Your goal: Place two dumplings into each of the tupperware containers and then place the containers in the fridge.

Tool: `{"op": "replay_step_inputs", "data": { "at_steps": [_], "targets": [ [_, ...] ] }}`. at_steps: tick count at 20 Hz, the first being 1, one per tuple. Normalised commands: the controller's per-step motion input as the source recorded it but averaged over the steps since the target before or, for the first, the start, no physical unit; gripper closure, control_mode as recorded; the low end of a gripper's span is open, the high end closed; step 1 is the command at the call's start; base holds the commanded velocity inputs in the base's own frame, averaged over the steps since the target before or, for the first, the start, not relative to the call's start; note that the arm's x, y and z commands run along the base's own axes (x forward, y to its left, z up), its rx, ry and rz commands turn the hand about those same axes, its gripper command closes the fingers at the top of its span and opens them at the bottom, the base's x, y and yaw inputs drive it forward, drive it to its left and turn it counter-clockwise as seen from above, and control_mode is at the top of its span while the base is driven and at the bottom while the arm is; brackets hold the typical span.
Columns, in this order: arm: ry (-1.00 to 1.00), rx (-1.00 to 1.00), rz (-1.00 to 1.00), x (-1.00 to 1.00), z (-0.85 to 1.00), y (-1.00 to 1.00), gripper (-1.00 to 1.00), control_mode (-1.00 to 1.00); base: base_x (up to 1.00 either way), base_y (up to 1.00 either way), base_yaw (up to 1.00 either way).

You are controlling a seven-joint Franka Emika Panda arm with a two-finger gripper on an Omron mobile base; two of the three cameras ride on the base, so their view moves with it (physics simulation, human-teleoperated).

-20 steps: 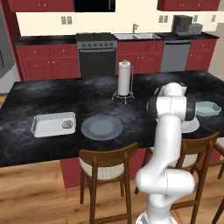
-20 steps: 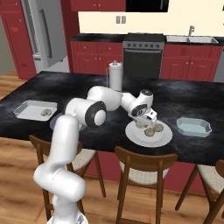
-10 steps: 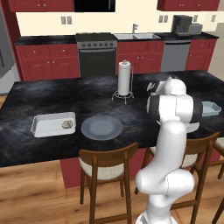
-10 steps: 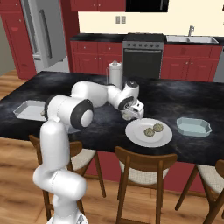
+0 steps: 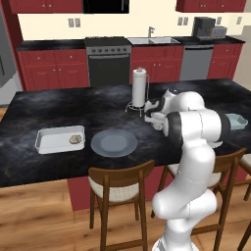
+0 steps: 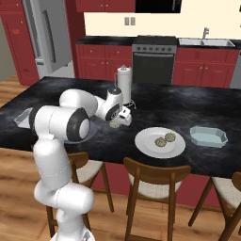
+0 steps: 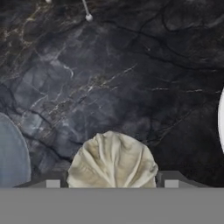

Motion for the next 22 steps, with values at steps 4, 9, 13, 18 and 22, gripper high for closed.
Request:
{"op": "replay_step_inputs", "data": {
  "at_steps": [4,9,13,18,22],
  "targets": [
    [0.02,0.01,0.13,0.00,0.57,1.00,1.00,-1.00,0.00,0.00,0.00],
    [0.15,0.00,0.13,0.00,0.47,1.00,1.00,-1.00,0.00,0.00,0.00],
    [0.11,-0.02,0.10,0.00,0.17,1.00,1.00,-1.00,0.00,0.00,0.00],
    [0.10,-0.05,0.08,0.00,0.08,1.00,1.00,-1.00,0.00,0.00,0.00],
    [0.04,-0.10,0.06,0.00,0.00,1.00,1.00,-1.00,0.00,0.00,0.00]
  ]
}}
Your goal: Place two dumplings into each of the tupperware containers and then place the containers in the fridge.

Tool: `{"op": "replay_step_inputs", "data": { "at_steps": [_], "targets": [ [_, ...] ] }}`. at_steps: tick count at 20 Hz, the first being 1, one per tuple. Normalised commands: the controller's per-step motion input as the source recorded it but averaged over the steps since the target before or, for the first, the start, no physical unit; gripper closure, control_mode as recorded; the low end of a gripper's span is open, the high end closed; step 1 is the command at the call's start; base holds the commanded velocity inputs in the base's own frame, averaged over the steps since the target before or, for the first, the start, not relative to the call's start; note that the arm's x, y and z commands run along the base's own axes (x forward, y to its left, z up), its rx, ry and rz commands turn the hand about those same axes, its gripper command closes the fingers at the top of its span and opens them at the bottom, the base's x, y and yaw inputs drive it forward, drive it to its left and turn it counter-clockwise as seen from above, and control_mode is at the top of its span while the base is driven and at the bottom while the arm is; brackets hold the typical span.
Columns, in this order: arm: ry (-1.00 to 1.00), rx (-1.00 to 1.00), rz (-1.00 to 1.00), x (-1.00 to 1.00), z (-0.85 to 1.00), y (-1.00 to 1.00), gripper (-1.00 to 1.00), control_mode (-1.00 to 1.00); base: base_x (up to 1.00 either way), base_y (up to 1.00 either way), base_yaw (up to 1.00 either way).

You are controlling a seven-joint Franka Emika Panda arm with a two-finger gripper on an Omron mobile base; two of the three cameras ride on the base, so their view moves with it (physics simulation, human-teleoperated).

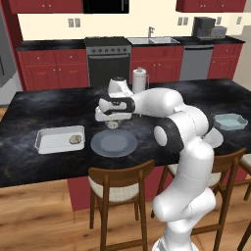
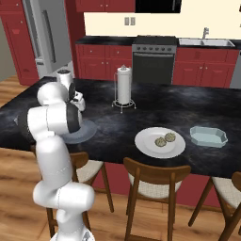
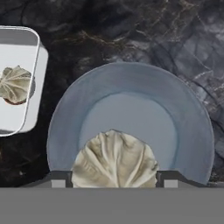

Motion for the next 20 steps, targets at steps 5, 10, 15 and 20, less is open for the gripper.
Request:
{"op": "replay_step_inputs", "data": {
  "at_steps": [5,10,15,20],
  "targets": [
    [0.02,-0.04,0.05,0.05,0.00,1.00,1.00,-1.00,0.00,0.00,0.00],
    [0.00,0.00,0.05,0.00,-0.06,1.00,1.00,-1.00,0.00,0.00,0.00],
    [0.00,0.00,0.04,0.09,-0.23,0.80,1.00,-1.00,0.00,0.00,0.00],
    [-0.01,0.02,0.01,0.28,-0.35,0.21,1.00,-1.00,0.00,0.00,0.00]
  ]
}}
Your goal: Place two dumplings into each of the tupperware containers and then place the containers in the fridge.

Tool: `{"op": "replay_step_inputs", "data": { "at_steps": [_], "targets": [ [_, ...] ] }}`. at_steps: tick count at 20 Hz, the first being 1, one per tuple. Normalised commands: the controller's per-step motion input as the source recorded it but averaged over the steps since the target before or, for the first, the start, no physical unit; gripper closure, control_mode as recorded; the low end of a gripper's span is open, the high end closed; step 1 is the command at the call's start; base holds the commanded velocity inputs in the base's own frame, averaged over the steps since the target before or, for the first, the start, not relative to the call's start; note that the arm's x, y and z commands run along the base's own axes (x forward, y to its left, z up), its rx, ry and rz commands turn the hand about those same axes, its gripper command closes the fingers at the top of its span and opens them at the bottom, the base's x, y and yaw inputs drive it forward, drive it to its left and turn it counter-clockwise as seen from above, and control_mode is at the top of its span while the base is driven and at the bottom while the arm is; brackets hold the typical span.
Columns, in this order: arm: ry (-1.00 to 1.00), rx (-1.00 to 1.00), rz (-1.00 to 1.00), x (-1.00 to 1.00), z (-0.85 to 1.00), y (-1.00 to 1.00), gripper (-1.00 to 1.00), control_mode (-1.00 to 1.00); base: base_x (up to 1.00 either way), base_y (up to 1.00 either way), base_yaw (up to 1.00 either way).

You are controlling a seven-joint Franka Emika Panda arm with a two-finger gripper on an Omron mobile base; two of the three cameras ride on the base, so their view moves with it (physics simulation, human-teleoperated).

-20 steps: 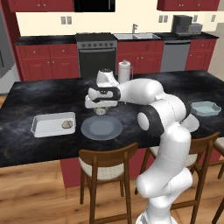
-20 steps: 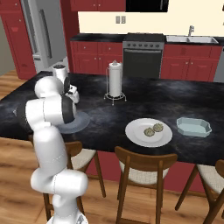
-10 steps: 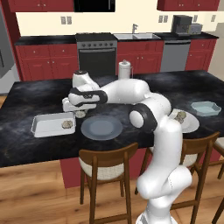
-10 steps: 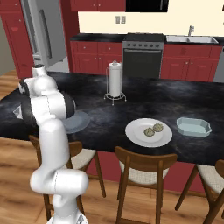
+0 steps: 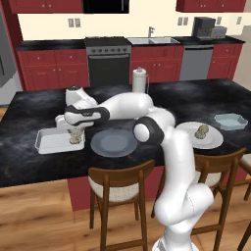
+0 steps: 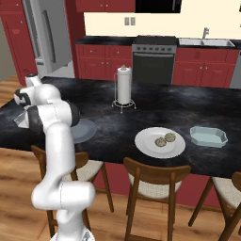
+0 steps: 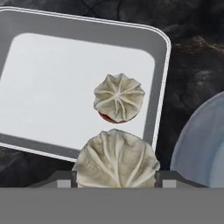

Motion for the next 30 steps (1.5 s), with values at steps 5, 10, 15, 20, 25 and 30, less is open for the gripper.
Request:
{"op": "replay_step_inputs", "data": {
  "at_steps": [5,10,15,20,25,30],
  "targets": [
    [0.00,0.01,0.00,0.43,-0.36,0.10,1.00,-1.00,0.00,0.00,0.00],
    [0.00,0.00,0.00,0.43,-0.24,0.24,1.00,-1.00,0.00,0.00,0.00],
    [0.00,0.00,0.00,0.23,-0.20,0.23,-1.00,-1.00,0.00,0.00,0.00],
    [0.00,0.00,0.00,0.03,0.01,-0.02,-1.00,-1.00,0.00,0.00,0.00],
    [0.00,0.00,-0.01,-0.11,0.29,-0.50,-1.00,-1.00,0.00,0.00,0.00],
    [0.00,0.00,-0.05,-0.32,-0.07,-0.45,-1.00,-1.00,0.00,0.00,0.00]
  ]
}}
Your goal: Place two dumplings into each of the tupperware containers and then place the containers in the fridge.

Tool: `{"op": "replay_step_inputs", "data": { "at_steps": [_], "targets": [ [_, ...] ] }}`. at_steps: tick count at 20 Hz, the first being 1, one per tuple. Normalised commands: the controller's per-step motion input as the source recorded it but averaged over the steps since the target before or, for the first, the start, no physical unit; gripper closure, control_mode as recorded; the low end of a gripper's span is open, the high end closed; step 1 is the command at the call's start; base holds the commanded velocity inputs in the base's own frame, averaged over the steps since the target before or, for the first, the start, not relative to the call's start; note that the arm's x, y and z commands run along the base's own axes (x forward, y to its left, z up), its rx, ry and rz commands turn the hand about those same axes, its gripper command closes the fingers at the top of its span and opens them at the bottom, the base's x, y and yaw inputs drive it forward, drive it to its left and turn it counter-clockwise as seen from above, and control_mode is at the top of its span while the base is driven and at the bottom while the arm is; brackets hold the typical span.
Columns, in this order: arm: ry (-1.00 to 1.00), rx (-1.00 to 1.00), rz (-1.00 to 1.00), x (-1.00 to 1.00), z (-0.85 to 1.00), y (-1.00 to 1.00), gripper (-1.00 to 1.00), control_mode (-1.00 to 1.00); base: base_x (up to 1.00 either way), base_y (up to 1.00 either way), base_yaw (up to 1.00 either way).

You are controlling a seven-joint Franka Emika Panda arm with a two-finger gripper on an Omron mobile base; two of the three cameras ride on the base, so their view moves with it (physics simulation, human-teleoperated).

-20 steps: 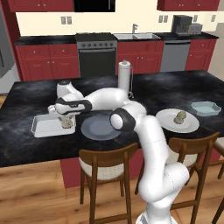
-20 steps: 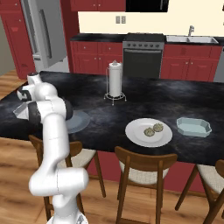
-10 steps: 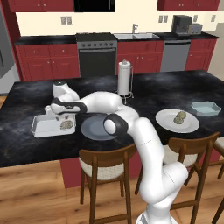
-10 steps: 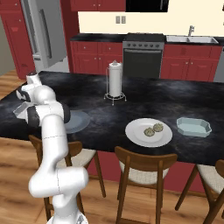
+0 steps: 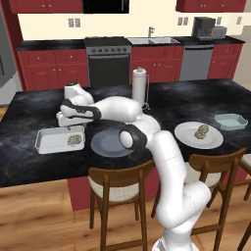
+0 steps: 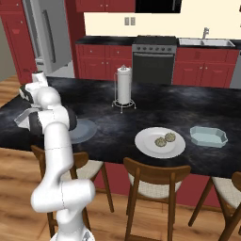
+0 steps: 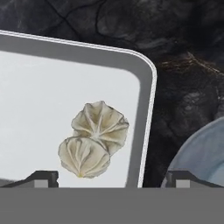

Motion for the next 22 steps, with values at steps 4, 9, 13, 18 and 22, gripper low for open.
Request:
{"op": "replay_step_inputs", "data": {
  "at_steps": [4,9,13,18,22],
  "targets": [
    [-0.01,0.02,-0.10,-0.20,-0.31,-0.03,-1.00,-1.00,0.00,0.00,0.00],
    [-0.01,0.07,-0.09,-0.15,-0.35,-0.20,-1.00,-1.00,0.00,0.00,0.00],
    [0.00,0.03,-0.07,-0.08,-0.27,-0.18,-1.00,-1.00,0.00,0.00,0.00],
    [0.00,0.00,-0.04,0.00,-0.33,-0.07,-1.00,-1.00,0.00,0.00,0.00],
    [0.00,0.00,0.00,0.08,-0.11,-0.04,-1.00,-1.00,0.00,0.00,0.00]
  ]
}}
